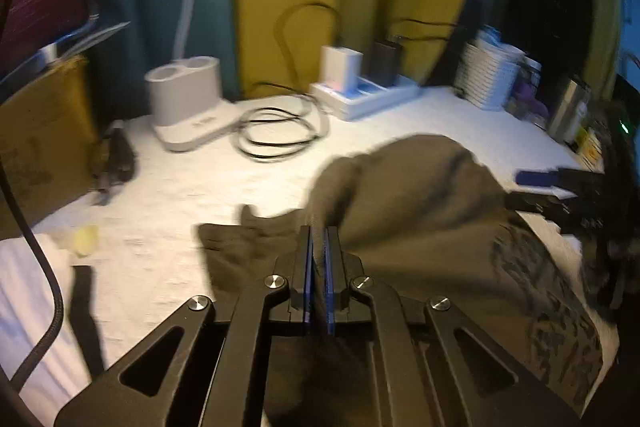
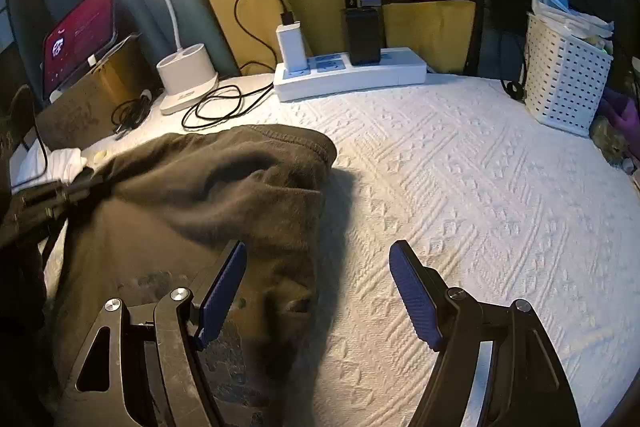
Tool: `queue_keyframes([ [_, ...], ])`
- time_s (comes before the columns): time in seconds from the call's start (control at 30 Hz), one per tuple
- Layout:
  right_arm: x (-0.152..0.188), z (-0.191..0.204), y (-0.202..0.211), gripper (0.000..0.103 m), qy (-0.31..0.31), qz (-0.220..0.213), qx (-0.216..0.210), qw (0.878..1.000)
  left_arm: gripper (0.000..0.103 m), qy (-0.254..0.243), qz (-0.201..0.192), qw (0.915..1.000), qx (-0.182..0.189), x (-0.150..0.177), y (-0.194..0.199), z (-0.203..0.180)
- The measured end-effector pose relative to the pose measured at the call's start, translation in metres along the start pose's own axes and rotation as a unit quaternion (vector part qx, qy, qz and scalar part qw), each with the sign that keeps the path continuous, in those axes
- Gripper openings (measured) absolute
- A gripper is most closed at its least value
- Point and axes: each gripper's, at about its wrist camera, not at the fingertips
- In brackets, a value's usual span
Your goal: Fold small clothes
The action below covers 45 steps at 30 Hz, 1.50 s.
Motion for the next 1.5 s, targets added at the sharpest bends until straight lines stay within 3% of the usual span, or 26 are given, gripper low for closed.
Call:
queue_keyframes([
  [0.2, 0.005, 0.000, 0.000, 0.076, -0.003, 0.003, 0.005, 1.000, 0.006, 0.033, 0.026, 0.9991, 0.008, 0.008, 0.001, 0.013],
  [0.23, 0.007, 0.001, 0.002, 0.076, -0.002, 0.002, 0.003, 1.000, 0.012, 0.042, 0.033, 0.9985, 0.011, 0.010, 0.003, 0.015],
  [0.27, 0.008, 0.002, 0.004, 0.076, -0.001, 0.000, 0.002, 1.000, 0.029, 0.055, 0.037, 0.9978, 0.009, 0.012, 0.007, 0.017],
  [0.33, 0.010, 0.005, 0.008, 0.076, 0.002, -0.003, 0.000, 1.000, 0.052, 0.077, 0.027, 0.9966, 0.008, 0.018, 0.022, 0.021],
  [0.53, 0.020, 0.014, 0.024, 0.076, 0.010, -0.012, -0.006, 1.000, 0.053, 0.082, 0.030, 0.9958, 0.029, 0.040, 0.057, -0.002],
  [0.77, 0.039, 0.019, 0.043, 0.076, 0.015, -0.014, -0.010, 1.000, 0.053, 0.072, 0.065, 0.9931, 0.066, 0.076, 0.060, -0.043],
  [0.93, 0.060, 0.022, 0.056, 0.076, 0.016, -0.006, -0.011, 1.000, 0.053, 0.080, 0.068, 0.9935, 0.043, 0.087, 0.063, -0.050],
  [1.0, 0.069, 0.023, 0.061, 0.076, 0.012, -0.003, -0.013, 1.000, 0.052, 0.049, 0.062, 0.9968, 0.011, 0.090, 0.068, -0.059],
  [1.03, 0.073, 0.023, 0.062, 0.076, 0.009, -0.002, -0.014, 1.000, 0.046, 0.039, 0.057, 0.9976, 0.003, 0.091, 0.070, -0.063],
  [1.07, 0.077, 0.024, 0.064, 0.076, 0.006, -0.001, -0.015, 1.000, 0.038, 0.033, 0.055, 0.9979, 0.003, 0.092, 0.073, -0.067],
  [1.13, 0.084, 0.026, 0.066, 0.076, 0.002, 0.001, -0.020, 1.000, 0.002, 0.033, 0.057, 0.9977, 0.012, 0.093, 0.076, -0.070],
  [1.33, 0.102, 0.040, 0.072, 0.076, 0.005, 0.006, -0.030, 1.000, 0.001, 0.032, 0.041, 0.9985, -0.018, 0.093, 0.098, -0.076],
  [1.5, 0.117, 0.052, 0.072, 0.076, 0.024, 0.018, -0.028, 0.999, 0.001, 0.056, 0.060, 0.9963, -0.024, 0.109, 0.096, -0.065],
])
Point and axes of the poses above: each gripper's, at about its wrist camera, not at the fingertips, and y roughly against the way its jaws point, z to its left, x to its underside, and after that the axes turned 3 degrees about -y, right-handed
